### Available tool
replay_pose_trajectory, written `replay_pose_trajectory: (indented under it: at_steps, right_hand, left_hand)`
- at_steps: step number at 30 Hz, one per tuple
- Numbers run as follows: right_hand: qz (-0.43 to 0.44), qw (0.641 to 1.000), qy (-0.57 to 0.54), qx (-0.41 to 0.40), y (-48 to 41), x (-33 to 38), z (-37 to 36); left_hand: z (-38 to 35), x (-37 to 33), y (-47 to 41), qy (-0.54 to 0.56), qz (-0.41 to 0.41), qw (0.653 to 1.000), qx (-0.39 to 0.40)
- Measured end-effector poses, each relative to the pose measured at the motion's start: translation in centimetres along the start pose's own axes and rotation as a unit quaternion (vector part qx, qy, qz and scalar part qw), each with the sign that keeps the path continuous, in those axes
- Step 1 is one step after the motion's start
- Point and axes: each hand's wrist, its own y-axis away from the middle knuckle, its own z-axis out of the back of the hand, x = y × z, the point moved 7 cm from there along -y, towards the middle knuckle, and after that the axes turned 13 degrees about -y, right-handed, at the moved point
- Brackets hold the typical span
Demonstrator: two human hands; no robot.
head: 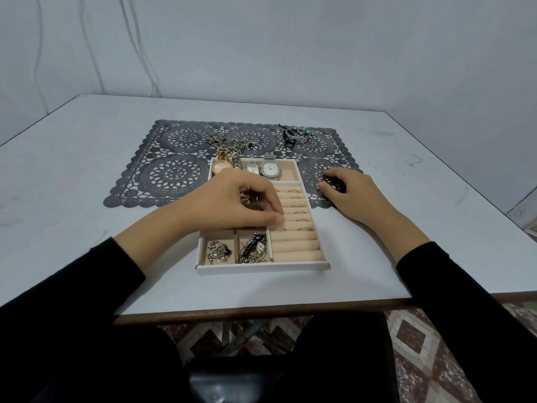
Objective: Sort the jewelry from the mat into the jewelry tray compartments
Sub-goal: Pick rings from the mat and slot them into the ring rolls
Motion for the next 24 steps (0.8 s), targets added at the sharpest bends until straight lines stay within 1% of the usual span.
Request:
replay_pose_trajectory:
  at_steps: [2,4,8,11,13,17,20,24]
  right_hand:
    - [0.001,1.0,-0.008,-0.001,0.0,0.1,0.2]
    - [0.002,1.0,-0.018,-0.005,0.0,0.3,0.3]
    - [0.005,0.999,-0.026,-0.028,-0.8,0.3,0.7]
    - [0.011,0.998,-0.04,-0.058,-2.3,0.3,1.2]
    - [0.011,0.997,-0.049,-0.065,-3.6,0.4,1.1]
    - [0.004,0.997,-0.039,-0.071,-6.6,0.3,0.6]
    - [-0.012,0.996,-0.035,-0.076,-8.8,-0.4,0.0]
    - [-0.029,0.996,-0.019,-0.087,-11.2,-1.3,-0.6]
  left_hand:
    - [0.8,0.2,-0.2,0.015,0.008,0.999,-0.027]
    - [2.0,0.8,-0.5,0.019,0.02,0.997,-0.071]
    - [4.7,3.2,-1.4,-0.001,0.055,0.984,-0.168]
    - [6.4,6.2,-2.2,-0.027,0.093,0.97,-0.224]
    - [7.4,8.2,-2.8,-0.051,0.116,0.961,-0.247]
    - [8.6,12.6,-4.6,-0.101,0.161,0.947,-0.258]
    - [8.9,15.4,-6.2,-0.142,0.189,0.943,-0.234]
    - [8.5,17.0,-8.1,-0.168,0.191,0.945,-0.206]
